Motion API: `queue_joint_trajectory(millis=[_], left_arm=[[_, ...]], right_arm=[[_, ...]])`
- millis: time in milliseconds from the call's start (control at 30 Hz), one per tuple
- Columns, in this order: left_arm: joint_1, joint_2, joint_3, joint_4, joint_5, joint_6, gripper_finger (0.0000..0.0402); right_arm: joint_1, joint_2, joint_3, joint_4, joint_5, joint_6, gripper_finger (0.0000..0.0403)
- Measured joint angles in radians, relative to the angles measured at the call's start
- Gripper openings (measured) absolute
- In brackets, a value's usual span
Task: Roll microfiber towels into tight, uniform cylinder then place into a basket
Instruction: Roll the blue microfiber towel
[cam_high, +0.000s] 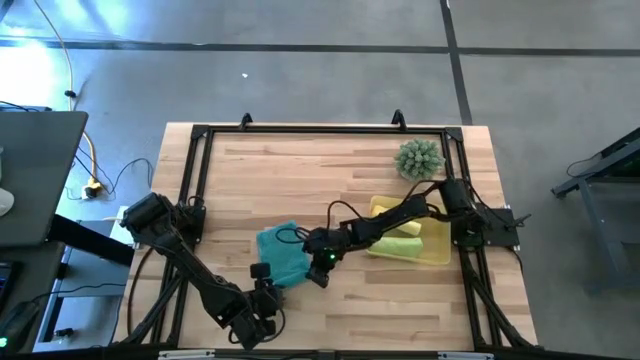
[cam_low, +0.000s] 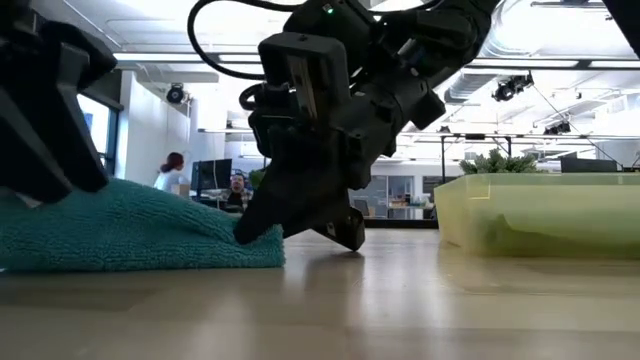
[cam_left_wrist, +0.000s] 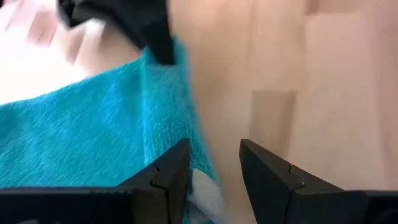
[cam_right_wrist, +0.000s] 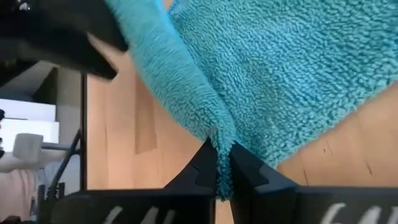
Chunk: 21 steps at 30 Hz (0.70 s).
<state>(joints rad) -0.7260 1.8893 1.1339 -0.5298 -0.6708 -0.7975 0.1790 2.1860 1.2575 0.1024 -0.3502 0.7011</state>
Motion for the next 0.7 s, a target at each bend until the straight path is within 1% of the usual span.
queue_joint_trajectory(millis=[200,300,400,500,600,700], left_arm=[[0.016,0.006,0.000,-0.109,-0.023,-0.112,0.0131],[0.022,0.006,-0.001,-0.111,-0.024,-0.158,0.0131],[0.016,0.004,0.015,-0.086,-0.022,-0.149,0.0131],[0.009,-0.004,0.063,-0.080,-0.015,-0.110,0.0131],[0.012,-0.003,0.085,-0.100,0.021,-0.051,0.0136],[0.026,-0.003,0.089,-0.107,0.057,-0.002,0.0150]], right_arm=[[0.009,0.000,0.000,-0.004,0.014,-0.046,0.0003],[0.013,0.000,-0.001,-0.008,0.033,-0.054,0.0003],[0.016,0.001,-0.002,-0.009,0.049,-0.086,0.0003],[0.016,0.001,-0.002,-0.005,0.049,-0.104,0.0003],[0.016,0.001,-0.002,-0.005,0.048,-0.106,0.0003],[0.018,0.002,-0.003,-0.004,0.049,-0.120,0.0003]])
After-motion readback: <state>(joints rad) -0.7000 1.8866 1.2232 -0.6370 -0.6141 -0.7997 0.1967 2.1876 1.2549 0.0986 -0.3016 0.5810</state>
